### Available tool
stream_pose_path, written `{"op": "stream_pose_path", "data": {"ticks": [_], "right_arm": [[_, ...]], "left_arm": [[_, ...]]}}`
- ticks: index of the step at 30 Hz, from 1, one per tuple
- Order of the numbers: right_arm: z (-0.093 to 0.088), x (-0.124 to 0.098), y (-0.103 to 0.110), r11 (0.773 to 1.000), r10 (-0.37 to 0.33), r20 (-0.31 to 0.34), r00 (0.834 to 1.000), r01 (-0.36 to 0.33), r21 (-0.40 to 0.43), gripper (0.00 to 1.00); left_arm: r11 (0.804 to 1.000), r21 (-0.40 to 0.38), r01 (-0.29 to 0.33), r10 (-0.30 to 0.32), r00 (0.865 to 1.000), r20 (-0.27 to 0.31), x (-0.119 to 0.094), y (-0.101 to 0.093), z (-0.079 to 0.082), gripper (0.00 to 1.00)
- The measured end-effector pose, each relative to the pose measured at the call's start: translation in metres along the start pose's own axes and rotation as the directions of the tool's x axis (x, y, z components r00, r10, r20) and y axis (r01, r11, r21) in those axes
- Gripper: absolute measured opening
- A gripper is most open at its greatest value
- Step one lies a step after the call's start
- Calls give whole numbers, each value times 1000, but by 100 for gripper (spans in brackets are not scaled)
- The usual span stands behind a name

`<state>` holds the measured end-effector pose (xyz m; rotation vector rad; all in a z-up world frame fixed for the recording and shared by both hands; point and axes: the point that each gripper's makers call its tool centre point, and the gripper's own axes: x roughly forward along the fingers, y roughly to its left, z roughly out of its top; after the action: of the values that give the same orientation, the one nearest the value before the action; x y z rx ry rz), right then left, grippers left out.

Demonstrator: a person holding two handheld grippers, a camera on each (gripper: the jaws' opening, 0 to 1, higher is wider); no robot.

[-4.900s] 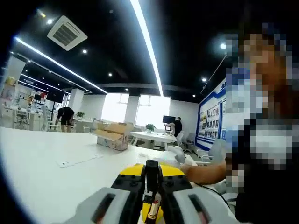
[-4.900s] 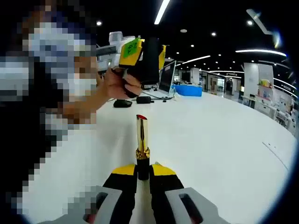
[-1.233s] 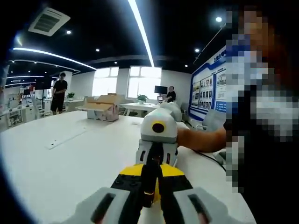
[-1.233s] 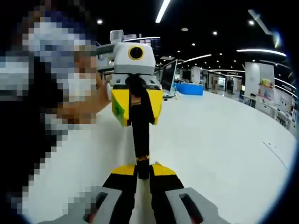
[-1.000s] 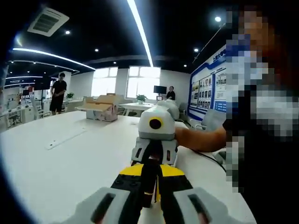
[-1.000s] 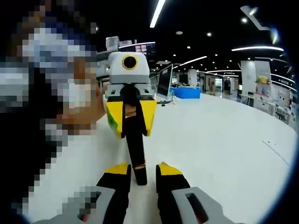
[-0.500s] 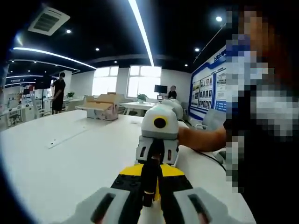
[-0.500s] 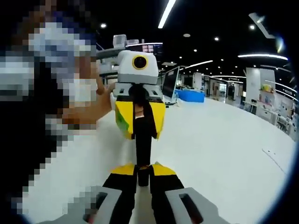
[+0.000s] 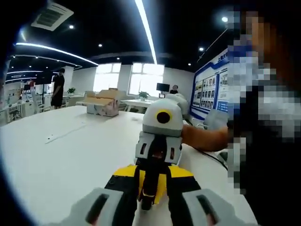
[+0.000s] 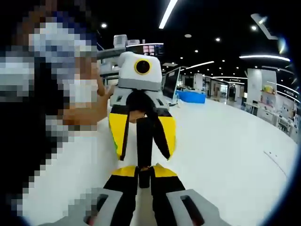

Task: Unscrew the lipstick cap, remove the lipstick, and put the cap back on the lipstick

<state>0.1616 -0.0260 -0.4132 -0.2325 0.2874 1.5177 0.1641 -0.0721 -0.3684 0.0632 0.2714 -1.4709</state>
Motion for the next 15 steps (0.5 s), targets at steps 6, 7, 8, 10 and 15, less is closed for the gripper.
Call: {"op": "stream_pose_path", "data": {"ticks": [6, 7, 8, 10, 15], "right_arm": [[0, 0, 1, 1000, 9, 0, 1000, -9, -12, 10], [0, 0, 0, 1000, 9, 1, 1000, -9, -11, 10], [0, 0, 0, 1000, 7, 1, 1000, -7, -9, 10], [0, 0, 0, 1000, 6, 0, 1000, -6, -8, 10], [0, -1, 4, 1000, -1, -16, 1000, 0, -25, 10]], "left_arm": [[1000, 14, -6, 6, 1000, -25, 0, 4, -8, 14], [1000, 11, -5, 6, 1000, -22, 0, 5, -8, 14], [1000, 5, -7, 7, 1000, -15, 1, 6, -8, 14], [1000, -4, -5, 5, 1000, -8, 2, 5, -7, 14], [1000, -5, 0, 0, 1000, -1, 4, 4, -7, 14]]}}
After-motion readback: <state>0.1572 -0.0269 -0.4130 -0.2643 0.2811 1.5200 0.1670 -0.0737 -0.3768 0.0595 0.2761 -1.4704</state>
